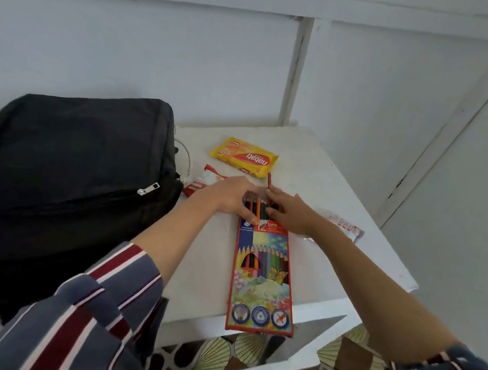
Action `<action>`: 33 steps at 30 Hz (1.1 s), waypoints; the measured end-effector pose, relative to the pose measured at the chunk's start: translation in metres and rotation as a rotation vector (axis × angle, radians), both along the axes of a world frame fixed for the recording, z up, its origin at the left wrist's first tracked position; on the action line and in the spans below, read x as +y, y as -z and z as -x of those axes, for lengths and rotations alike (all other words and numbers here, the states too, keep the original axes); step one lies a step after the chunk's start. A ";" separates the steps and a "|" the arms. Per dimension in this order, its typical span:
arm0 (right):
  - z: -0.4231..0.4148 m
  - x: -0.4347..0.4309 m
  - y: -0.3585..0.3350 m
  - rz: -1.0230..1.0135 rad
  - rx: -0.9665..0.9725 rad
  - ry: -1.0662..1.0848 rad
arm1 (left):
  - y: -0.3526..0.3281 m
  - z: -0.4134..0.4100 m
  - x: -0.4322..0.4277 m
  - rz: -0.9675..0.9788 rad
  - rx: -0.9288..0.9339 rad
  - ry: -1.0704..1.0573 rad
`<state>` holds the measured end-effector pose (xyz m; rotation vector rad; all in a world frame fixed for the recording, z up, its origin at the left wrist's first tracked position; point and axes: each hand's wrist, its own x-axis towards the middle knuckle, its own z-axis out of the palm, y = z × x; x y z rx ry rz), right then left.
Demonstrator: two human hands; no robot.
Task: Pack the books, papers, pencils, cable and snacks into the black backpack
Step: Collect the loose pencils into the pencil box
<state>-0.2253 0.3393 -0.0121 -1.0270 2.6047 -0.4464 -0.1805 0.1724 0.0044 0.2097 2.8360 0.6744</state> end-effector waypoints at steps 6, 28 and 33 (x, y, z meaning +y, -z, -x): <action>-0.006 0.017 -0.007 -0.004 0.182 -0.124 | 0.005 -0.012 0.007 -0.081 -0.003 -0.120; 0.011 0.006 0.007 0.031 0.023 -0.086 | 0.032 -0.023 0.003 -0.167 -0.043 -0.262; 0.007 0.008 0.007 0.131 0.177 -0.076 | 0.030 -0.023 0.003 -0.165 -0.068 -0.250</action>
